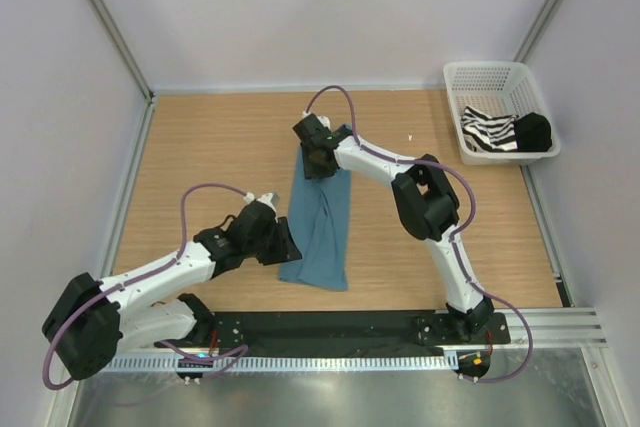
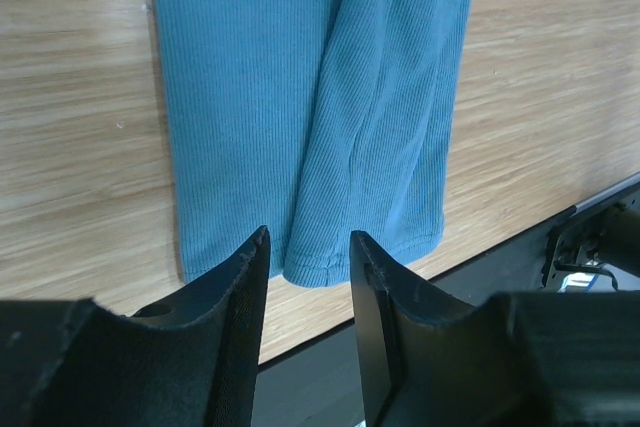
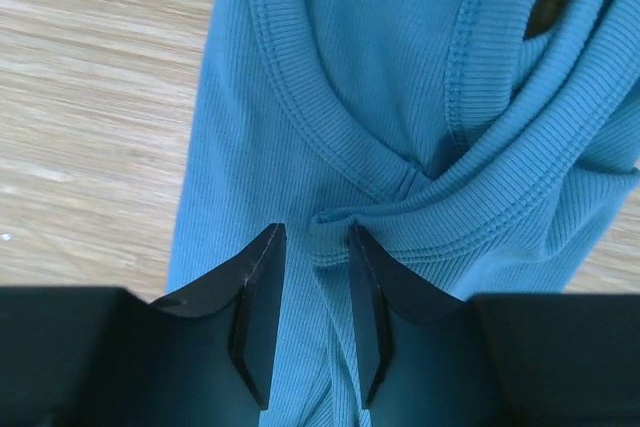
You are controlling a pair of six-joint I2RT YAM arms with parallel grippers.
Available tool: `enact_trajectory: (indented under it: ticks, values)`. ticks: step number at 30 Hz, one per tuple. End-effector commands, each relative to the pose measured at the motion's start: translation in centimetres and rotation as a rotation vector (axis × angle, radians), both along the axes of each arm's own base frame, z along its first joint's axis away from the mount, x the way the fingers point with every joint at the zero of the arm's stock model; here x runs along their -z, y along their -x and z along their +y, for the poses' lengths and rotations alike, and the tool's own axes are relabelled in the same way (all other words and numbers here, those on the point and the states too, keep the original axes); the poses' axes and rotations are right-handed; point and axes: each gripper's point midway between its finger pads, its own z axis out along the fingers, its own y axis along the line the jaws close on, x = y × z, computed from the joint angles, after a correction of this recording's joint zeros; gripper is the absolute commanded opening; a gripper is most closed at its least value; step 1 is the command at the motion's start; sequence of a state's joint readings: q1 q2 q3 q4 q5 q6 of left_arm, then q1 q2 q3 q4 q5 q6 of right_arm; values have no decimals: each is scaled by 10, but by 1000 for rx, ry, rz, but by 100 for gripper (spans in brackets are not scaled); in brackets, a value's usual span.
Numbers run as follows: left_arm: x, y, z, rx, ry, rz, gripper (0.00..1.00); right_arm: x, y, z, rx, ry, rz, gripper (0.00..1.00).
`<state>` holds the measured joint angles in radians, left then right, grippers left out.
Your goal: Fold and stack the tank tops
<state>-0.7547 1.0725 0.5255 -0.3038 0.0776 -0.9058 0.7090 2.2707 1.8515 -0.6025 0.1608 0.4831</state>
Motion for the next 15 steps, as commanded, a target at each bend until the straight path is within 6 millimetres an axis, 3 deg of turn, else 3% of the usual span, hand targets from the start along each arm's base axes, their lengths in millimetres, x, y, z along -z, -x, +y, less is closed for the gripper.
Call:
enact_trajectory:
  ticks: [1,9,15]
  values:
    - [-16,-11,-13,4,17,-53,38,-14,-9,-6,21,83,-70,35]
    - [-8,-8,-19,34,-1,-53,38,-15,-13,-6,42,102,-96,3]
    - [-1,-6,-22,52,-20,-49,38,-42,-24,-11,91,76,-169,1]
